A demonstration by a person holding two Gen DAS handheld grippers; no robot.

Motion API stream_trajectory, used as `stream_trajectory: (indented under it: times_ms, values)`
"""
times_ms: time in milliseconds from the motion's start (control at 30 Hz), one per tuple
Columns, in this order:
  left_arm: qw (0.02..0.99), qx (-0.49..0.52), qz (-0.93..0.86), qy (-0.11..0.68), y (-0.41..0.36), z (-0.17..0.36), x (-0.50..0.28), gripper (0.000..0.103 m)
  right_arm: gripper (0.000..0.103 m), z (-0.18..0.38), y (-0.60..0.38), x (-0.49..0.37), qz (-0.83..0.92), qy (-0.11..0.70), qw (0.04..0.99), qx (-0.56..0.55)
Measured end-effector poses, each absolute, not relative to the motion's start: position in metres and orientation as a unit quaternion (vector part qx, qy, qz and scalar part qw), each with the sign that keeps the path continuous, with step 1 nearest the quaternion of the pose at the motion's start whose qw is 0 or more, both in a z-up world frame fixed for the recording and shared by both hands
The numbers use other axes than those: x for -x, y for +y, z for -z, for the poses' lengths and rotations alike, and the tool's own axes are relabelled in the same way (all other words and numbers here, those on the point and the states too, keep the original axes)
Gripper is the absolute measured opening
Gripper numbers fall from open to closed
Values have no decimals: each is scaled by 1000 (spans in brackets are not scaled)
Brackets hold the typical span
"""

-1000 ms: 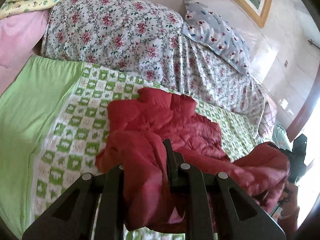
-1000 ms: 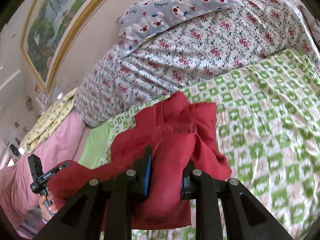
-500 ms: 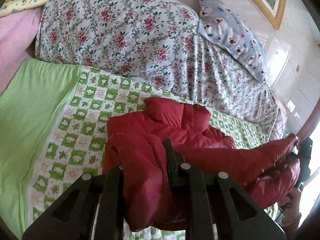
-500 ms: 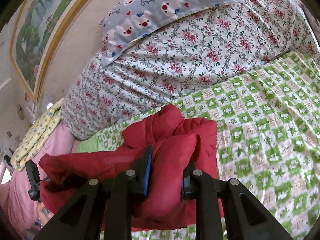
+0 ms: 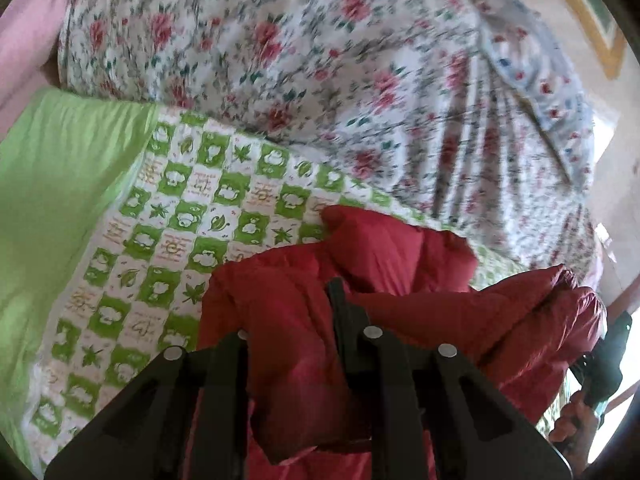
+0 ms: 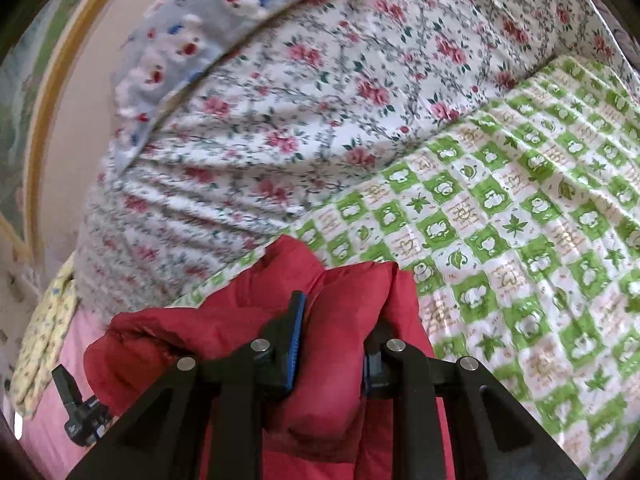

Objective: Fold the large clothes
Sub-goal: 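Lift the hem with both grippers and fold it toward the collar, then lower the folded hem onto the jacket with both grippers and release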

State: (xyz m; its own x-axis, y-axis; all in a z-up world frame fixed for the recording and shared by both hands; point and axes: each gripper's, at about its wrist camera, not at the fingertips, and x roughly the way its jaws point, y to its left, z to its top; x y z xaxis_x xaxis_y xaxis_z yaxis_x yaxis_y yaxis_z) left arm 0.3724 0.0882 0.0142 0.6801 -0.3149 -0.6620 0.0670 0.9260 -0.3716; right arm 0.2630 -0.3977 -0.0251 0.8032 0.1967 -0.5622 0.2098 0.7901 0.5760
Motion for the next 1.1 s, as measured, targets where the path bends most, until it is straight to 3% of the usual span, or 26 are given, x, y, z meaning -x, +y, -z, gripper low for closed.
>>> stream_trajectory:
  times_ms: [300, 600, 800, 1100]
  values:
    - [890, 168, 82, 416, 79, 34, -429, 19, 23, 70, -401, -313, 46, 315, 889, -329]
    - [880, 188, 92, 427, 82, 45, -454, 22, 24, 103, -406, -348, 69, 334, 879, -334]
    - [880, 211, 119, 408, 99, 32, -427, 36, 24, 109, -405, -353, 68, 331, 881, -331]
    - [911, 175, 104, 358, 95, -3, -349, 39, 27, 108, -402, -359, 71, 335, 884, -319]
